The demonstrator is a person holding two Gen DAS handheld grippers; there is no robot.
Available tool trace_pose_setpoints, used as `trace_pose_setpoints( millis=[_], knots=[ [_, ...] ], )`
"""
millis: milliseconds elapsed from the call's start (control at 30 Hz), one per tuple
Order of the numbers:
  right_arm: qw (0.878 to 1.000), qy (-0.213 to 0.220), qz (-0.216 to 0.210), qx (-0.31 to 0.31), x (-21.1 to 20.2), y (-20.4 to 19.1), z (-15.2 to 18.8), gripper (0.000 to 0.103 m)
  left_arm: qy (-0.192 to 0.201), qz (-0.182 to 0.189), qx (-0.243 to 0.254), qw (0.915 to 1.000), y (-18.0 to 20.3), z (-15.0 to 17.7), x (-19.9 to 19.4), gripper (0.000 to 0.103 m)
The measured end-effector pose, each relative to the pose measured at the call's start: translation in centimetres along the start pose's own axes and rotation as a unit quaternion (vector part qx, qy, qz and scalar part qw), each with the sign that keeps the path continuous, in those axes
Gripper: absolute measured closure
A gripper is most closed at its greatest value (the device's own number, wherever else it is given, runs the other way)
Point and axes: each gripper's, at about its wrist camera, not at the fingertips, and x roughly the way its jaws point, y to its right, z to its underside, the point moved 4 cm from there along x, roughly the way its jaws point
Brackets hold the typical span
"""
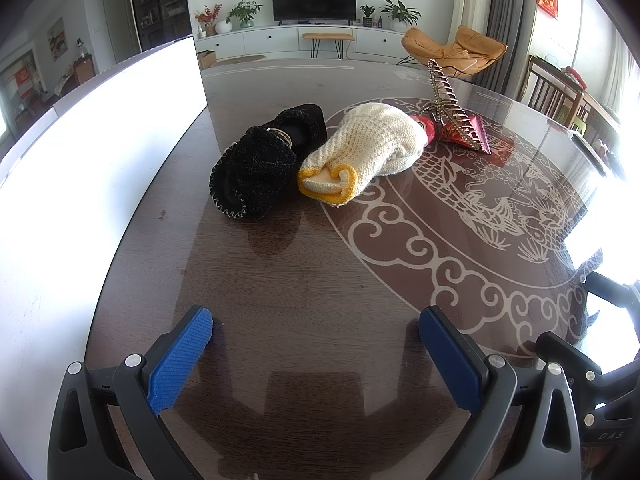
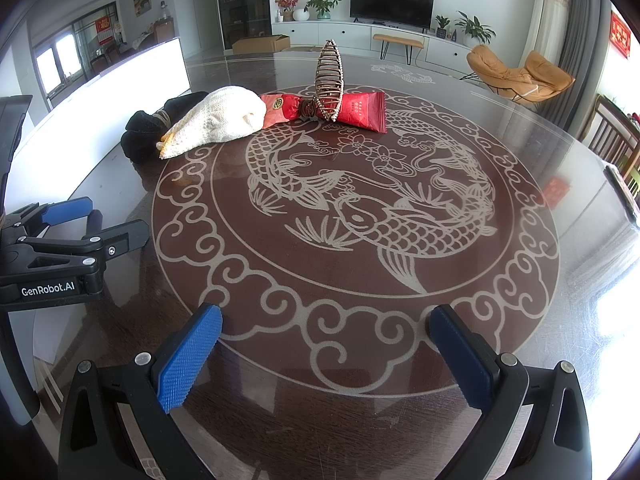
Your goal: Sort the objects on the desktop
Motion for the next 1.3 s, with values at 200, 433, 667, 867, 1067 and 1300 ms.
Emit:
trace_pose_setpoints(
  millis=[200, 433, 667, 867, 1067, 1300],
  knots=[
    [1.0, 0.0, 0.0, 0.0, 0.0, 0.0, 0.0, 0.0, 0.0, 0.0, 0.0, 1.0, 0.0, 0.0, 0.0, 0.0],
    [1.0, 0.0, 0.0, 0.0, 0.0, 0.0, 0.0, 0.0, 0.0, 0.0, 0.0, 1.0, 0.0, 0.0, 0.0, 0.0],
    [1.0, 0.0, 0.0, 0.0, 0.0, 0.0, 0.0, 0.0, 0.0, 0.0, 0.0, 1.0, 0.0, 0.0, 0.0, 0.0],
    [1.0, 0.0, 0.0, 0.0, 0.0, 0.0, 0.0, 0.0, 0.0, 0.0, 0.0, 1.0, 0.0, 0.0, 0.0, 0.0],
    [1.0, 0.0, 0.0, 0.0, 0.0, 0.0, 0.0, 0.0, 0.0, 0.0, 0.0, 1.0, 0.1, 0.0, 0.0, 0.0],
    [1.0, 0.0, 0.0, 0.0, 0.0, 0.0, 0.0, 0.0, -0.001, 0.039, 0.053, 0.9978, -0.8, 3.0, -2.0, 0.0]
  ],
)
